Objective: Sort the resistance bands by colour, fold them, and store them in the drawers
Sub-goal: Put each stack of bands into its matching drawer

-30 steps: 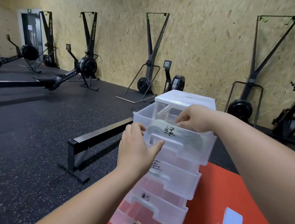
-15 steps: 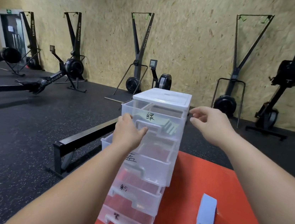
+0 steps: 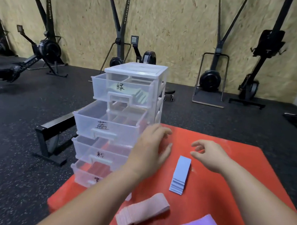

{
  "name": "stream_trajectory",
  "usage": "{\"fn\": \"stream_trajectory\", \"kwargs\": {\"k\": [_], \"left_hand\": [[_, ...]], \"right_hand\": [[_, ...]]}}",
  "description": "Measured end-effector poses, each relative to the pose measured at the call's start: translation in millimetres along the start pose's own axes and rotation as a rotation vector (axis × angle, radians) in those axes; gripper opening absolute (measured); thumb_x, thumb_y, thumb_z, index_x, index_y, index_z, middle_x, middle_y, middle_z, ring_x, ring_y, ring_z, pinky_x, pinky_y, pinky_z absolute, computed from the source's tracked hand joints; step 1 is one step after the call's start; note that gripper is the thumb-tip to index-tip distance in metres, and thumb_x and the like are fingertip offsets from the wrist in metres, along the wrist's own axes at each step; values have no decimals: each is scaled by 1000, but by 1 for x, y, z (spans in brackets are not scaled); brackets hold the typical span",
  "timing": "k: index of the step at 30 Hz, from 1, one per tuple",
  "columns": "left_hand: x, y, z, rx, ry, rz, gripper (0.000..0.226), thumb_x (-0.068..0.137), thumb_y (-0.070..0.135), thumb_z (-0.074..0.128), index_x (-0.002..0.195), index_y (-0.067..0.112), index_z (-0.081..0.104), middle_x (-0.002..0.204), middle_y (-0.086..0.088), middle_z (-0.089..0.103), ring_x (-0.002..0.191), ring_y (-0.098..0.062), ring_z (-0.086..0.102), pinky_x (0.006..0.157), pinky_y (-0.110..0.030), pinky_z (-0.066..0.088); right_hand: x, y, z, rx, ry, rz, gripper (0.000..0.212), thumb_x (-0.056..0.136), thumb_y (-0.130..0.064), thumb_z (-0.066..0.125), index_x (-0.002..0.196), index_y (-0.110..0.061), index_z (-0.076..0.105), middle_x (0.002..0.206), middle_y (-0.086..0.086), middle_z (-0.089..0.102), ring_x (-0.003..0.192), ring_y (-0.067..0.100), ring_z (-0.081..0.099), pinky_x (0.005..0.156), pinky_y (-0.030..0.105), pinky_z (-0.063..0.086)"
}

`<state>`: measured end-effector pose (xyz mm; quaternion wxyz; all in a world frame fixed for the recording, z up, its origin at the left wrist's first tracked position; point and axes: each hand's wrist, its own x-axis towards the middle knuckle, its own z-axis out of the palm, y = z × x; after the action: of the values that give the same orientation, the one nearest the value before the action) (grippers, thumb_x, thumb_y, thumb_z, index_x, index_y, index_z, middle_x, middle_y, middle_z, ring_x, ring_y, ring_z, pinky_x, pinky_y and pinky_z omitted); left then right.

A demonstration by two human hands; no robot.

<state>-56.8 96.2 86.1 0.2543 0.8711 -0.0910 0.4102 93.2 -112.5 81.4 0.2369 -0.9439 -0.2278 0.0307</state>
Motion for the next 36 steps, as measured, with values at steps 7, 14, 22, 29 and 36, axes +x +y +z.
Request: {"fn": "stream_trajectory", "kwargs": {"k": [7,14,22,29,36], "left_hand": [[-44,-19,85,2,-350,-292,46,95,37,68,138,24,58,119,8,57,112,-12,60,98,-39,52],[-74,-62,140,80,-640,-599,67,95,58,65,150,24,47,139,-5,52,130,-27,53,108,-44,47],[-83,-90,170,72,-584,-674,59,97,59,60,148,29,52,135,3,58,126,-25,49,107,-41,44],[-75,-92,179,107,-584,-711,57,98,64,54,146,33,54,138,3,58,126,-28,49,106,-42,45],[-68,-94,186,117,-616,-747,55,96,61,57,143,32,56,135,2,58,126,-27,48,103,-44,46]], "right_hand": [[-12,56,54,-22,-81,104,41,89,-37,76,128,-28,68,120,1,73,110,20,68,95,28,48],[12,80,86,-27,-91,142,55,89,-36,76,140,-23,59,131,7,66,119,27,63,101,31,45],[66,86,117,7,-66,159,66,102,-44,59,156,-12,40,158,11,43,144,31,44,118,39,36],[87,88,134,12,-121,180,74,97,-41,66,159,-15,36,160,11,43,144,35,42,119,38,32],[92,90,133,43,-105,197,61,85,-41,80,139,-21,59,127,9,57,121,33,51,102,36,41]]}}
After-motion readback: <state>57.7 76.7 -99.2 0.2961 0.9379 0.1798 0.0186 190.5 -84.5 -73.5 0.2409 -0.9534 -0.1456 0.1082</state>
